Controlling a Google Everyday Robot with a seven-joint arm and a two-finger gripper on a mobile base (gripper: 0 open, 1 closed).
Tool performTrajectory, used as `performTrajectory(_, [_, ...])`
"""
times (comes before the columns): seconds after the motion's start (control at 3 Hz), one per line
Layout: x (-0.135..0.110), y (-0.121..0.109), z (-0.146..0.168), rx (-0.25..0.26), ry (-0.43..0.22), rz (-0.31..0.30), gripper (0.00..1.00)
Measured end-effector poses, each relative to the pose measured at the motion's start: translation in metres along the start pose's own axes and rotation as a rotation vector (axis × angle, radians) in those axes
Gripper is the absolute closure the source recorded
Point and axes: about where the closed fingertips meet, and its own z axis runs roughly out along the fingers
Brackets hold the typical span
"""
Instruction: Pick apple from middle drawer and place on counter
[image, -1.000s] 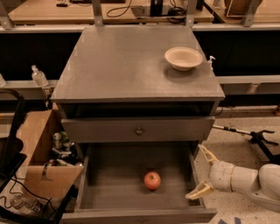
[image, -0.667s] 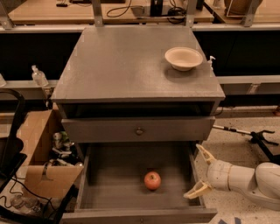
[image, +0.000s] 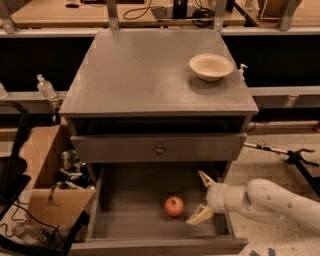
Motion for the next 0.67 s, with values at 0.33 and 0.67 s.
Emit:
performTrajectory(0.33, [0.027,0.011,0.066,-0.069,0.039,0.024,0.00])
performTrajectory(0.67, [0.044,0.020,0.095,-0.106,0.045,0.050,0.00])
